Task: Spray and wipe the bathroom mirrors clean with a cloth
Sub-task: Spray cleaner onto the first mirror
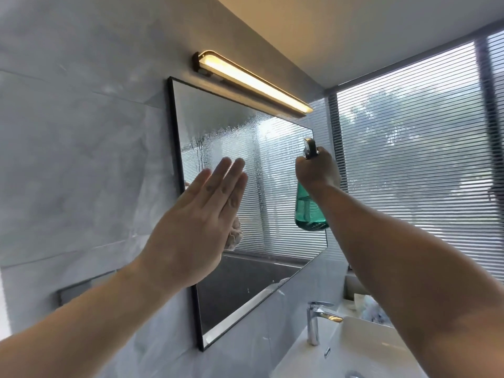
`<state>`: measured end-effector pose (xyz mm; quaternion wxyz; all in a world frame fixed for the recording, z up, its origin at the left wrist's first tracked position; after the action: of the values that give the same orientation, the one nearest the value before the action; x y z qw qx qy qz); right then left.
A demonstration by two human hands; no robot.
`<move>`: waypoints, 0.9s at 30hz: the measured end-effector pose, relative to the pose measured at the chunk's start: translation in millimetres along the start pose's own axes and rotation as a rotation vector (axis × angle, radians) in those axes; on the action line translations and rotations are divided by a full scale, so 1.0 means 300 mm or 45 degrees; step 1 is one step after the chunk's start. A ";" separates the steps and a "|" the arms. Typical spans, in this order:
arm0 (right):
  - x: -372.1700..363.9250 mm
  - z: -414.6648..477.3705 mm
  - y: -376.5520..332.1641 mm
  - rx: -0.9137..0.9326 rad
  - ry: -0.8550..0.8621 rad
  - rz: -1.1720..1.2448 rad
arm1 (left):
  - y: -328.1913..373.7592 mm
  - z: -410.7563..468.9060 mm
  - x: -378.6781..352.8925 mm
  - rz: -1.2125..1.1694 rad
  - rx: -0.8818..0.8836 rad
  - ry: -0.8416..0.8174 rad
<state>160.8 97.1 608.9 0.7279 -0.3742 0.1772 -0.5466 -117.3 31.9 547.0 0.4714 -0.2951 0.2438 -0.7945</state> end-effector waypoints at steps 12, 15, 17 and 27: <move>-0.004 0.071 0.021 -0.040 0.024 -0.027 | 0.049 0.010 -0.033 0.092 -0.164 -0.036; -0.001 0.089 0.018 0.003 0.018 -0.071 | 0.052 0.028 -0.046 0.107 -0.187 -0.042; -0.003 0.093 0.010 0.062 0.011 -0.103 | 0.044 0.039 -0.051 0.114 -0.187 -0.022; -0.034 0.079 0.092 0.004 -0.029 -0.033 | 0.024 0.029 -0.087 0.166 -0.224 -0.009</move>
<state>191.3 118.2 602.7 0.7233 -0.3814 0.1632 -0.5520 -96.8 51.0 542.1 0.4952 -0.3217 0.3297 -0.7366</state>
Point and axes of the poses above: each hand's wrist, its own z-axis towards the middle knuckle, its own x-axis out of the back of the hand, y = z × x, the point moved 7 cm from there along z, towards the middle knuckle, and after that the axes turned 4 degrees about -z, right-handed, at the moved point
